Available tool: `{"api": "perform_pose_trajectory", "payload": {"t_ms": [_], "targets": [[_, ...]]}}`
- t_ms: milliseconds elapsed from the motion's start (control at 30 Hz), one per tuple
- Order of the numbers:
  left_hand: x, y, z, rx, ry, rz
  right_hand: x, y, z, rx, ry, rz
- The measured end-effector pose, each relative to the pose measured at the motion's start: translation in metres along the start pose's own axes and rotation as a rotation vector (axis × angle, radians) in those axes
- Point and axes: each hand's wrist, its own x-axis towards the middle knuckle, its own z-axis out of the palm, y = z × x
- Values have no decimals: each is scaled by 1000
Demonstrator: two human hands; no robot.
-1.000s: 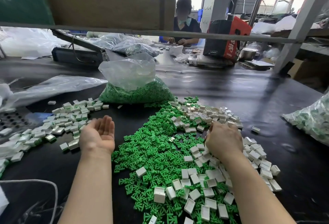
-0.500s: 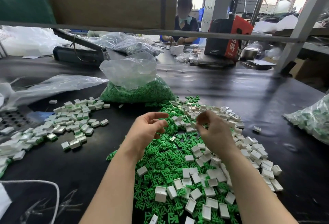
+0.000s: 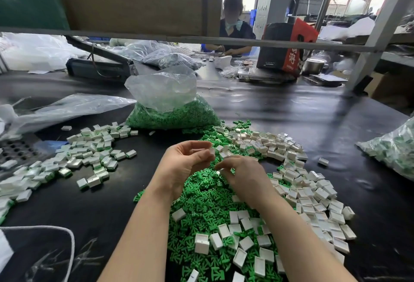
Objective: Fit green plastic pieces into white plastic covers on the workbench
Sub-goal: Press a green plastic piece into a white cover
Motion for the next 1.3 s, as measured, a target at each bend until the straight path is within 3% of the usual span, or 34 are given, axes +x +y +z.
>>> {"api": "perform_pose_trajectory", "payload": {"t_ms": [100,300,433,600,700,1067,1300], "targets": [[-1,3,1,-112,-33,-6,1,-5,5,-149,-57,-38],[-2,5,-1,-192,-62,-22,2,-3,5,-154,-34,-2],[-2,5,-2,-167,-27,-14,2,-4,-3,147,26,75],[-3,6,-3,-172,10,2,2,-14,-14,764,85,145],[-3,6,-1,-141,17,10,0,-17,-18,962,119,159],[-5,3,9,129,9,45,1,-20,-20,1130,201,238],[-5,2,12,170,30,58,2,-19,-19,1188,225,235]]}}
